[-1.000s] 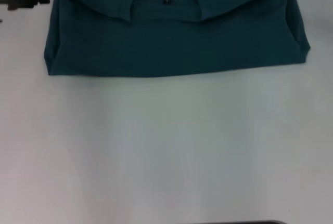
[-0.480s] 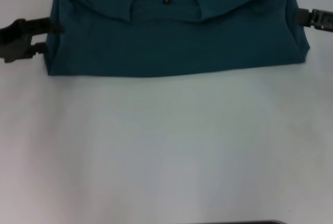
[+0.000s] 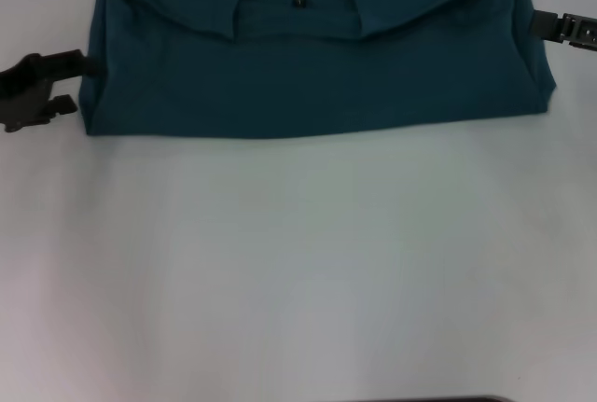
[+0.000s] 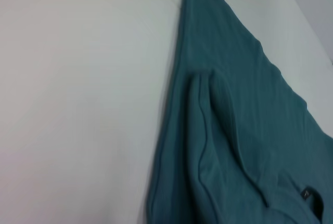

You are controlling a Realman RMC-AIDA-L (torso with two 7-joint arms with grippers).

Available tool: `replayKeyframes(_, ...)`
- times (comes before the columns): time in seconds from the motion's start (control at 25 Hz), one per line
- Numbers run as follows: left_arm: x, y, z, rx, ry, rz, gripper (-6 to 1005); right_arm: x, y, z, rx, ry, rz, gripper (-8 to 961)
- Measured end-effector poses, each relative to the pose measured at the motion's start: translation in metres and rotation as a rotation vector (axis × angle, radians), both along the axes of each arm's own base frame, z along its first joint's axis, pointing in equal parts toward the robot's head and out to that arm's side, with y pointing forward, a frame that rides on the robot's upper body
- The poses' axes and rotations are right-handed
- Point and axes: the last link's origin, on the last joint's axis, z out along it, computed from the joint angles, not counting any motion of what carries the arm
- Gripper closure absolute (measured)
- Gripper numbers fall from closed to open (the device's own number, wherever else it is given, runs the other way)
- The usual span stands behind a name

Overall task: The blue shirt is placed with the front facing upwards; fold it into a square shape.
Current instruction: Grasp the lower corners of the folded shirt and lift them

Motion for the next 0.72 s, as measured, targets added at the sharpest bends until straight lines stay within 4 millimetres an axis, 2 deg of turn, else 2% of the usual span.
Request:
replayKeyframes(0.28,0.006,0.004,-0.017,-0.04,0.06,-0.038,187,0.003,-0.002,0.001,0.005,0.001,-0.009,294)
replayKeyframes(0.48,0.007,0.004,-0.022,-0.056,0.072,-0.045,186,0.005,-0.005,0.003,0.013,0.008,-0.016,301)
replayKeyframes(0.72,0.013,0.003,-0.03,-0.082,0.073,-0.065,232,0.006,-0.006,0.004,0.017,0.014,-0.018,309)
